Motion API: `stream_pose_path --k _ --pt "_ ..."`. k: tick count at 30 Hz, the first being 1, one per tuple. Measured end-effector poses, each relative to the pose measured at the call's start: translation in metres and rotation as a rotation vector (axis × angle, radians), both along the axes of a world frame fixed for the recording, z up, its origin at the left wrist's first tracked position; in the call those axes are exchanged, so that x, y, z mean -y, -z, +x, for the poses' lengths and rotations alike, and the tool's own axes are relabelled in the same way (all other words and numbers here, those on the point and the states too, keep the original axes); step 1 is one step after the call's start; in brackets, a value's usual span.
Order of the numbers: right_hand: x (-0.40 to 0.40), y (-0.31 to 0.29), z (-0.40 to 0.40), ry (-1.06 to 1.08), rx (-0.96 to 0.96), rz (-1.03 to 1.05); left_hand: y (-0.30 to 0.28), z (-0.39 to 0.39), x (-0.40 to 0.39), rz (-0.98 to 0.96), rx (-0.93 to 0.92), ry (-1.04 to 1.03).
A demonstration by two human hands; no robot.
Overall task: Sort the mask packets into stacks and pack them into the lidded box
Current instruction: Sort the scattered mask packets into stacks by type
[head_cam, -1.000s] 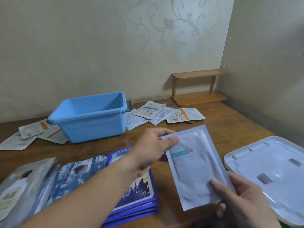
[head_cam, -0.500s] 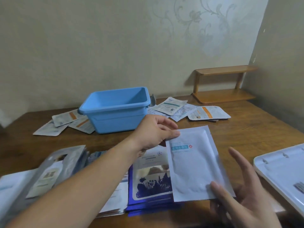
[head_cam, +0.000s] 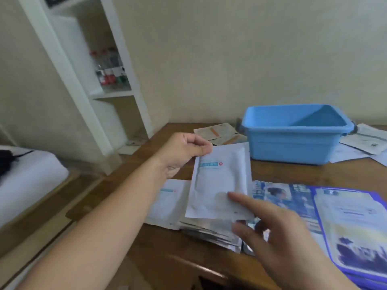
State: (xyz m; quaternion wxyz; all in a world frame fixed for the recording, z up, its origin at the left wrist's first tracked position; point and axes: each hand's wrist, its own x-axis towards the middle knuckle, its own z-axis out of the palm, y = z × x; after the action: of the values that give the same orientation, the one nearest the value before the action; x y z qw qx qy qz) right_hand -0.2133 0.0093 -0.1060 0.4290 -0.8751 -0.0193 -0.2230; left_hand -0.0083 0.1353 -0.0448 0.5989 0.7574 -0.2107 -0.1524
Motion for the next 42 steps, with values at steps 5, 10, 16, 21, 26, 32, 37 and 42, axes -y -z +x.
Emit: stream_pose_path --k 5,10,16,21,26,32,37,42 --pt "-0.048 0.003 0.046 0.152 0.257 -0.680 0.014 0.035 -0.065 0.003 -0.025 -0.141" --pt "-0.081 0.005 0.075 0.139 0.157 -0.891 0.041 0.065 -0.094 0.071 -0.055 -0.227" --pt "-0.100 0.036 0.099 0.106 -0.020 -0.947 0.075 0.083 -0.092 0.306 0.074 -0.255" --pt "-0.104 0.045 0.100 0.162 0.040 -1.083 0.089 0.088 -0.082 0.526 0.256 -0.221" --pt "-0.104 0.051 0.100 0.118 0.209 -1.080 0.093 0.083 -0.074 0.624 0.355 -0.131" --pt "-0.098 0.054 0.099 0.083 0.131 -1.117 0.096 0.082 -0.071 0.646 0.390 -0.133" --pt "-0.084 0.031 0.097 -0.025 0.108 -1.014 0.081 0.090 -0.062 0.690 0.468 -0.134" --pt "-0.037 -0.043 0.121 -0.082 -0.094 -0.837 0.060 0.122 -0.015 0.704 0.543 -0.110"
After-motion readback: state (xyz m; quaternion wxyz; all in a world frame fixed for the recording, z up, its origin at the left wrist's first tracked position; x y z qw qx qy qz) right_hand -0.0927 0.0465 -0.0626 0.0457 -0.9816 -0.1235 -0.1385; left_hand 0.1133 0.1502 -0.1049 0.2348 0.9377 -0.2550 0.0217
